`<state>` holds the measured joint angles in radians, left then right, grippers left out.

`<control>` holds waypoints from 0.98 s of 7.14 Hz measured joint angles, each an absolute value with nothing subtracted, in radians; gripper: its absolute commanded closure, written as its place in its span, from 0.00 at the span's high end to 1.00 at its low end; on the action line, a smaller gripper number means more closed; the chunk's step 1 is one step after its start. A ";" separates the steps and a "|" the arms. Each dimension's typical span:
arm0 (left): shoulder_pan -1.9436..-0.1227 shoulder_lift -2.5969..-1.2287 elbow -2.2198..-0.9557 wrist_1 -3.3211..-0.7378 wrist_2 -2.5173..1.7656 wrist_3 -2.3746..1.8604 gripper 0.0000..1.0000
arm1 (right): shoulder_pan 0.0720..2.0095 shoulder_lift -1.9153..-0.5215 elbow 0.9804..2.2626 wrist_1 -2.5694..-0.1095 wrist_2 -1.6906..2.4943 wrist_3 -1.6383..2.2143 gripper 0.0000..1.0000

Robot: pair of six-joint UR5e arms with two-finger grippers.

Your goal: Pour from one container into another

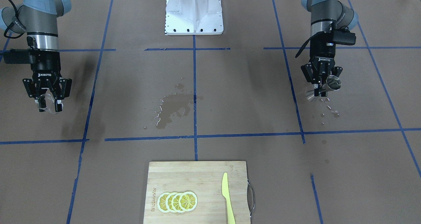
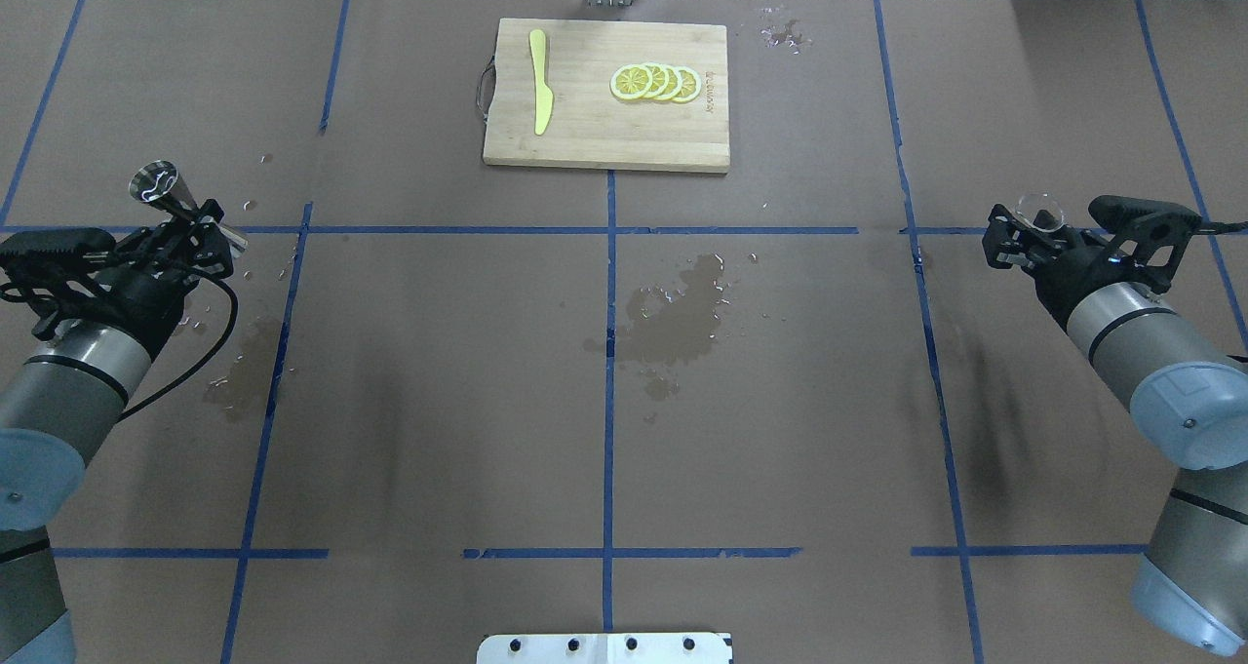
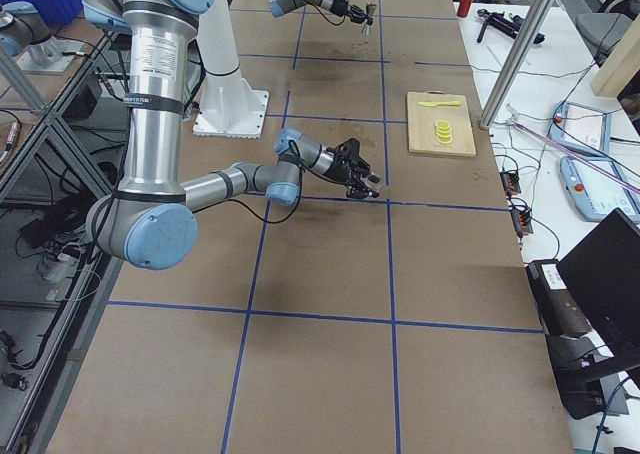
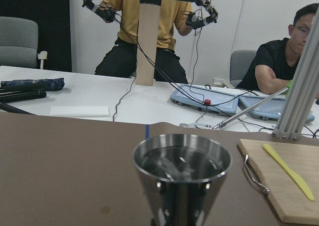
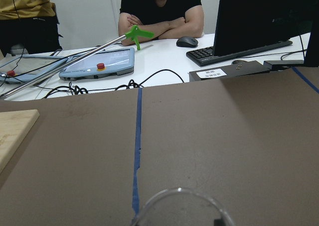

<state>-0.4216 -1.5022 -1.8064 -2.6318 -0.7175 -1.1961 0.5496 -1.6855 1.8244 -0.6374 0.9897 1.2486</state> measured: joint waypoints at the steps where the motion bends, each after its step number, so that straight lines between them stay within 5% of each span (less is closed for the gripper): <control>1: -0.382 -1.496 -1.776 -2.629 -0.633 -1.217 0.00 | 0.548 -1.685 1.821 -0.629 0.975 1.248 0.00; 7: -0.231 -1.495 -1.676 -2.622 -0.477 -1.260 0.00 | 0.514 -1.683 1.800 -0.625 0.913 1.253 0.00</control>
